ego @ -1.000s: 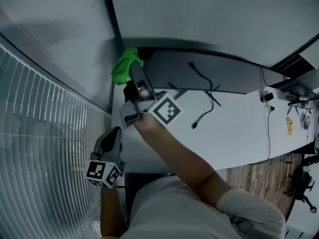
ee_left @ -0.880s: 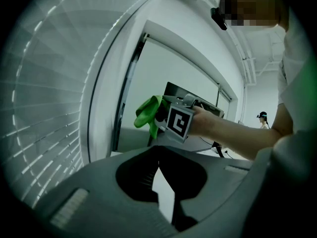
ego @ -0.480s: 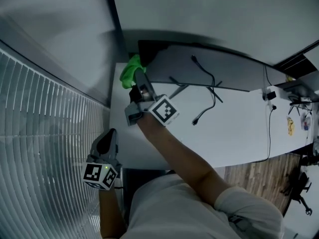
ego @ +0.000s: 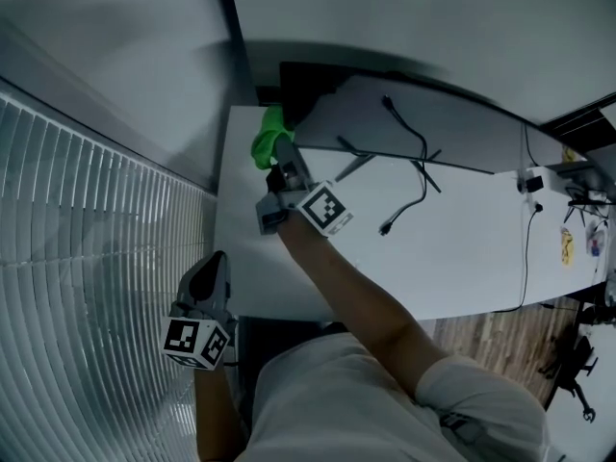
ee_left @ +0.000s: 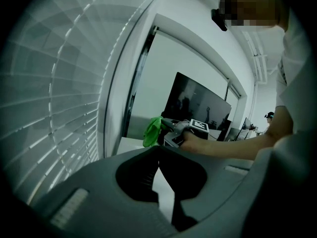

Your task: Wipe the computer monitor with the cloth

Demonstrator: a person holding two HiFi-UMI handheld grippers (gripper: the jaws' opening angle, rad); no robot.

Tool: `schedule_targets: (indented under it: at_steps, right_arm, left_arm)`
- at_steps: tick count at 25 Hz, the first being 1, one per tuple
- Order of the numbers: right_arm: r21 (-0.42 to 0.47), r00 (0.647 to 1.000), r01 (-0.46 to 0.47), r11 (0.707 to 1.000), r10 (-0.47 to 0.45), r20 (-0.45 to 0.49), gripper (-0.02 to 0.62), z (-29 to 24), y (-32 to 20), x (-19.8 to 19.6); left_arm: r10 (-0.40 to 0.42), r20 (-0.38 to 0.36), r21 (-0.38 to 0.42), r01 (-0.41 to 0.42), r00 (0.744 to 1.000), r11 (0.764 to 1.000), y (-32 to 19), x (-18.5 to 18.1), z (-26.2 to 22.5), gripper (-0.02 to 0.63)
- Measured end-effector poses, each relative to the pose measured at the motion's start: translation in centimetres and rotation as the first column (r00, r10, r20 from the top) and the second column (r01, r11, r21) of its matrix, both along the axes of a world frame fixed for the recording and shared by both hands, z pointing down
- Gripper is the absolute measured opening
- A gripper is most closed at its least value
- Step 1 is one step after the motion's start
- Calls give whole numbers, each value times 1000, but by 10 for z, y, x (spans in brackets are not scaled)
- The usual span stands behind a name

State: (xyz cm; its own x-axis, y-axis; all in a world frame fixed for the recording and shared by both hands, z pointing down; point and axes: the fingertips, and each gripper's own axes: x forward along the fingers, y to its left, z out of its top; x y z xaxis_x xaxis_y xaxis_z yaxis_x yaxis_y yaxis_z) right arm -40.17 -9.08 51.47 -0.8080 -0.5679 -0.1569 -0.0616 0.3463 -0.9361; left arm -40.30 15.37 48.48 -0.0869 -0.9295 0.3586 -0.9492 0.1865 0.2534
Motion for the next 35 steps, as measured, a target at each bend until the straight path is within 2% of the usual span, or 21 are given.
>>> schedule_targets:
  at_steps: [13,26,29,31,33,35]
  right_arm:
    - [-38,990,-4,999,-1,-142,58,89,-2,-1]
    - [-15,967,21,1000,-24,-253,58,123,-2,-3]
    - [59,944,47,997,-25,-330,58,125,-2,-2]
    - [135,911,77,988,-15,-412,58,124,-1,1]
    - [204,872,117,972,-3,-490,58,124,0,3]
    - [284,830,170,944,18,-557,58,123,1,2]
  left_arm:
    - [-9,-34,-28,8,999,1000,6,-3,34,9]
    - [-2,-45,-62,-1,999,998,5,-8,40,9]
    - [0,-48,-63,-3,999,998,4,-8,41,9]
    - [1,-50,-64,-4,999,998,5,-8,41,9]
    - [1,-52,-63,-4,999,998,5,-7,40,9]
    - [1,-53,-61,-5,999,998,4,-7,39,9]
